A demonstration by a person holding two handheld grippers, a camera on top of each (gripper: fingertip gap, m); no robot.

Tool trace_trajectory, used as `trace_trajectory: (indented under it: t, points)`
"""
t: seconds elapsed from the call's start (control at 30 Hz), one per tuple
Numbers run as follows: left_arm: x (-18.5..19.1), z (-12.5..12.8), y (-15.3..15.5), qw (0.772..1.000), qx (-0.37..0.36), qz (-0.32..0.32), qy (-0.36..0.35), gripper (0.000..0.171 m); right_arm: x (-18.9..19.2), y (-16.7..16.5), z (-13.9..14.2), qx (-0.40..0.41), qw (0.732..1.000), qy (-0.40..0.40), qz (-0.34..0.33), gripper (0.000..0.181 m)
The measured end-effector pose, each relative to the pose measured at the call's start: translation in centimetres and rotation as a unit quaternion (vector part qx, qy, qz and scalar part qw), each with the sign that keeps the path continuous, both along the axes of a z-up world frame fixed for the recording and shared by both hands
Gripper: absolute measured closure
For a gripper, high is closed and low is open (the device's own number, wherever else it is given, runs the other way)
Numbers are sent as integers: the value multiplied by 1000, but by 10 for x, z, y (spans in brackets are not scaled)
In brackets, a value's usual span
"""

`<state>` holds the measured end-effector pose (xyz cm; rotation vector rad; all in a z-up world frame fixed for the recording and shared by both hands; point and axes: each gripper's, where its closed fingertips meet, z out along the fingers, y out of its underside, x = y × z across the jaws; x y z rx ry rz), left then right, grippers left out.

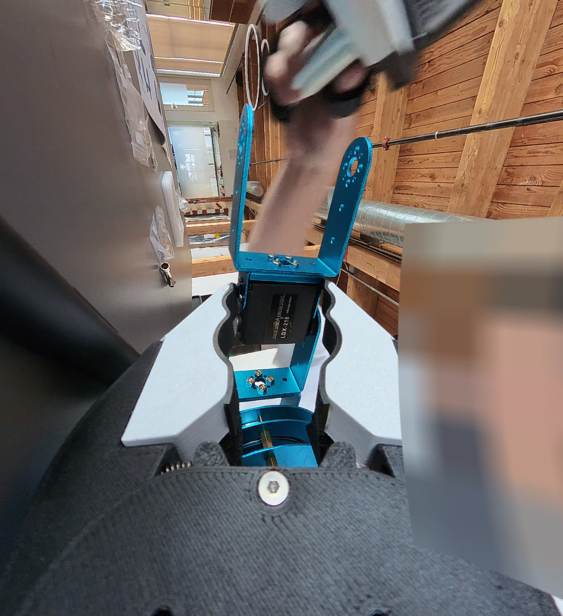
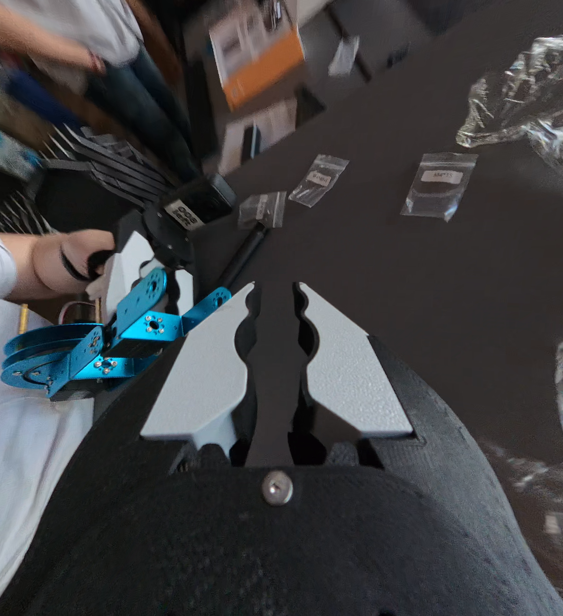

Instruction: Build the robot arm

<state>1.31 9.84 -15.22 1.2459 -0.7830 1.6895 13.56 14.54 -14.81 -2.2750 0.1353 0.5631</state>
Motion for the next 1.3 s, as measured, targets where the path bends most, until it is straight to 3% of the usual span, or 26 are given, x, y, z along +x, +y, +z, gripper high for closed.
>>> trace_trajectory:
  t: [0.1, 0.17, 0.23, 0.4, 0.43, 0.5, 0.6, 0.77, 0.97, 1.1, 1.3]
  points:
    - [0, 0, 0, 1000, 1, -1, -1, 121, -6, 25, 4, -121, 988, -81, 50, 156]
    - [0, 0, -1, 1000, 2, -1, -2, 121, -8, 42, 5, -177, 975, -129, 48, 164]
    - [0, 1, -2, 1000, 5, -1, -5, 122, -24, 58, 1, -215, 967, -124, 53, 181]
    - [-1, 2, -1, 1000, 7, 2, -8, 122, -50, 64, -44, -327, 940, -78, 58, 181]
    - [-1, 2, -1, 1000, 7, 3, -8, 122, -54, 62, -53, -348, 934, -64, 56, 177]
    - [-1, 2, -1, 1000, 8, 4, -9, 122, -64, 60, -67, -384, 922, -24, 42, 149]
    - [-2, 2, -1, 1000, 10, 6, -10, 122, -76, 67, -77, -401, 916, 16, 14, 141]
    - [-2, 2, 2, 1000, 9, 9, -10, 121, -71, 73, -83, -419, 908, -6, -5, 143]
    - [-3, 3, -1, 1000, 13, 7, -14, 122, -82, 73, -85, -459, 888, 6, 30, 147]
    - [-2, 3, 0, 1000, 12, 9, -13, 122, -81, 80, -87, -476, 879, 8, 15, 147]
    - [-3, 3, 0, 1000, 11, 8, -13, 121, -85, 74, -98, -499, 866, 24, -7, 159]
